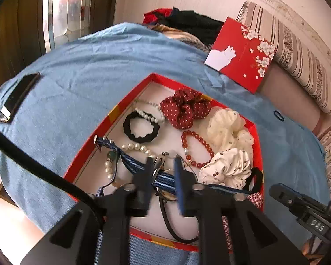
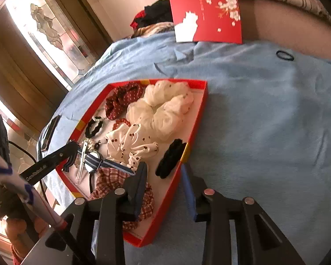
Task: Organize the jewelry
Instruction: 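Open the right tool to drop the black hair tie into the box, then open the left tool to drop the silver hair clip into the box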
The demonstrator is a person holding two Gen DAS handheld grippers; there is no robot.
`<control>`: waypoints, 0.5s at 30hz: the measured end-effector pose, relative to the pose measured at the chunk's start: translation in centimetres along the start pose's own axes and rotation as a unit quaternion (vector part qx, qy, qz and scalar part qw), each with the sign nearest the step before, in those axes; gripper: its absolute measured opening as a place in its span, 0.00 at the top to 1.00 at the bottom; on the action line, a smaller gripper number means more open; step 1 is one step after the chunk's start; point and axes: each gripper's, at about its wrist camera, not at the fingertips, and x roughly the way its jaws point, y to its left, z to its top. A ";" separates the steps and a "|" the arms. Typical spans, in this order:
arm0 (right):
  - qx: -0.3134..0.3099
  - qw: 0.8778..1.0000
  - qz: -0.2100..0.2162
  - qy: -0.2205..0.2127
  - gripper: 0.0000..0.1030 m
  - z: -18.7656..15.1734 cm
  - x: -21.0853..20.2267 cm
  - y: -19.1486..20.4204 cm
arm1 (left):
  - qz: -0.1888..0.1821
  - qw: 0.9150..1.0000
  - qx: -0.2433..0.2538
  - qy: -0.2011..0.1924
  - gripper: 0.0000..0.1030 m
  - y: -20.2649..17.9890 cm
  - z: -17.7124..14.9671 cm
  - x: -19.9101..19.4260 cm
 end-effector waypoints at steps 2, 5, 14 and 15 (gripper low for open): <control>-0.004 1.000 -0.004 -0.010 0.63 0.0 -1.0 -0.1 | 0.004 1.000 0.002 -0.011 0.71 -0.3 0.0 -0.4; -0.005 1.000 -0.009 -0.018 0.63 -0.3 -2.4 -0.4 | 0.007 1.000 0.010 -0.022 0.68 -0.8 -0.1 -0.8; 0.004 0.998 -0.050 -0.030 0.62 -1.9 -6.6 -2.8 | 0.026 0.997 0.037 -0.064 0.52 -2.7 -0.8 -2.5; 0.008 0.998 -0.053 -0.032 0.62 -2.1 -7.0 -3.1 | 0.028 0.996 0.039 -0.070 0.48 -2.9 -0.9 -2.7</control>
